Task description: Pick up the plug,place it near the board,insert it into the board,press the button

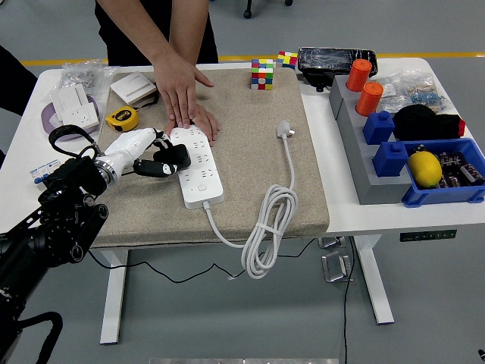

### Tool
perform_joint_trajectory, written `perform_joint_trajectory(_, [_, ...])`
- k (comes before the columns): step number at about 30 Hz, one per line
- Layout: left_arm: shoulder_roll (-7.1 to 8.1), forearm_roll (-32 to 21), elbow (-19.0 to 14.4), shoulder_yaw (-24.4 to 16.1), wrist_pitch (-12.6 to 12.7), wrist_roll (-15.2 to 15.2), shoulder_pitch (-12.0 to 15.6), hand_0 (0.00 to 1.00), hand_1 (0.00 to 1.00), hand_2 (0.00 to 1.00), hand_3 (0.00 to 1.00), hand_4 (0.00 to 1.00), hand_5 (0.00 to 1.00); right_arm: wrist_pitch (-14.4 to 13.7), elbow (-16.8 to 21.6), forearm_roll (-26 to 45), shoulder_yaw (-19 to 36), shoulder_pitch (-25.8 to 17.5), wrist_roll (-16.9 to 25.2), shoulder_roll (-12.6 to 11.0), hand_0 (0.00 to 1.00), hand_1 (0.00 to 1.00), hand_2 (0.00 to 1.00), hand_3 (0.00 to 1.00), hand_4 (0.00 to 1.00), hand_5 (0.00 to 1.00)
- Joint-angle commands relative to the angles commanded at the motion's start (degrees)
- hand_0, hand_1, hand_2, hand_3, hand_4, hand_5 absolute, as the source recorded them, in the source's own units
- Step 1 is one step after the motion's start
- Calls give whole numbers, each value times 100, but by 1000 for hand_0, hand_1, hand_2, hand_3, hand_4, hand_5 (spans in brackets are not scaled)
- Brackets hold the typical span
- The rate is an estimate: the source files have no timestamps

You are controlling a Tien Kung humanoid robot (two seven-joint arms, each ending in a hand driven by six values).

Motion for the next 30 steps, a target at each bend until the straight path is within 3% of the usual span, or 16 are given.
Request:
perform_joint_trajectory(5, [13,0,8,-4,39,-13,1,647,679,533,513,790,397,2,0,8,-2,5,0,-1,844,771,756,790,998,957])
perform_joint_trajectory(6, [16,0,8,-5,52,-14,-1,590,608,497,493,713,279,2,-1,9,-1,5,0,0,846,771,756,790,998,959])
perform_joint_trajectory(11, [22,0,20,-25,127,-28,-8,590,608,497,493,713,279,2,1,16,2,5,2,1,846,771,756,790,998,959])
perform_joint_trajectory(12, [23,0,23,-26,139,-30,-9,520,498,443,450,645,114,2,2,15,4,4,2,1,845,771,756,789,998,966])
perform_joint_trajectory(18, [24,0,36,-23,162,-50,12,520,498,443,450,645,114,2,1,26,-2,-3,4,0,845,771,756,789,998,966])
perform_joint_trajectory(19, [25,0,34,-19,160,-49,17,508,488,422,423,581,66,2,1,29,-3,-5,4,0,845,771,756,789,998,974])
perform_joint_trajectory(24, [36,0,23,-1,141,-51,30,508,491,415,408,549,52,1,1,39,-15,-11,2,0,845,771,755,789,998,983])
perform_joint_trajectory(30, [82,0,-81,-21,163,-35,89,508,491,415,408,549,52,-1,2,37,2,-20,2,4,845,771,755,789,998,983])
